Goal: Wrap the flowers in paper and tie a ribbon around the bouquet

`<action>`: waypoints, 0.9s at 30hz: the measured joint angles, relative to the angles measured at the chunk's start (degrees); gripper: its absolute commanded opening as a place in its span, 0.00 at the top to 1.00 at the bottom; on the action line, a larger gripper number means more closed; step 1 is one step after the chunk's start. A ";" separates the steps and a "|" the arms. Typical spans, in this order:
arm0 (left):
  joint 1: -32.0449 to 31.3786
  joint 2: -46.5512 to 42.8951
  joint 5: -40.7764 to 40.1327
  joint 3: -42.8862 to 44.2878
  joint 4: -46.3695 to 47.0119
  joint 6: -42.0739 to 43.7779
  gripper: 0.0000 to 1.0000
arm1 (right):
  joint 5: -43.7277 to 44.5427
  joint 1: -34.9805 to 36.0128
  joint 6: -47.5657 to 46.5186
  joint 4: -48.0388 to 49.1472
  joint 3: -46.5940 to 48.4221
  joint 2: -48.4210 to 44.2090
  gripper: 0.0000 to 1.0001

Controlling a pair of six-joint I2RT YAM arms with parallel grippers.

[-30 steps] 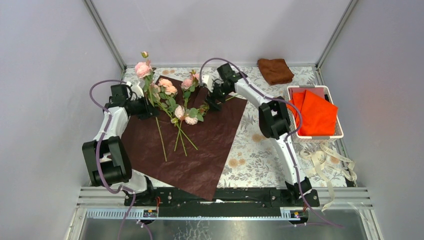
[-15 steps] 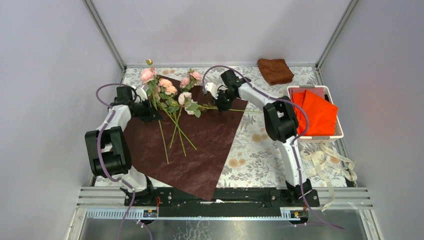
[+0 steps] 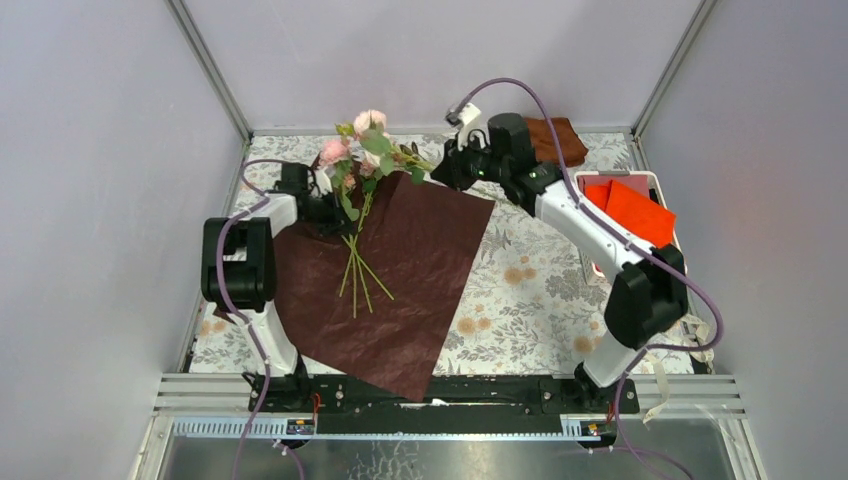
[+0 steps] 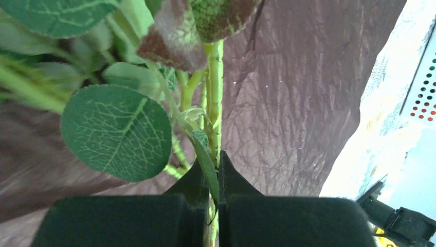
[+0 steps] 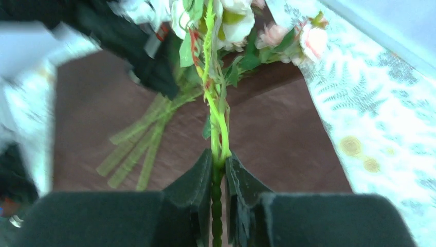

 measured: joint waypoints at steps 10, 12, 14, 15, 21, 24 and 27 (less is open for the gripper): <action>-2.80 -1.70 -4.09 -0.66 0.83 -2.08 0.41 | 13.68 5.84 47.98 39.67 -11.67 11.85 1.00; -2.67 -4.55 -5.42 -0.87 0.42 -1.75 0.38 | 17.51 8.50 51.45 41.22 -9.66 17.14 1.00; -2.45 -7.41 -6.60 -0.87 0.24 -0.98 0.37 | 21.70 11.15 55.15 43.34 -8.96 21.00 1.00; -2.23 -8.98 -7.13 -0.87 0.04 -0.42 0.37 | 23.78 12.28 56.76 44.35 -8.87 22.45 1.00; 1.90 -14.19 -8.00 -0.83 -1.62 2.25 0.35 | 38.49 18.03 58.18 49.11 -3.06 29.92 0.96; 7.26 -15.08 -8.07 -0.87 -3.08 3.61 0.31 | 45.55 20.13 56.06 51.19 1.60 32.89 0.45; 12.68 -15.58 -8.20 -1.14 -3.76 5.35 0.21 | 49.90 21.33 52.98 52.87 5.18 35.34 0.04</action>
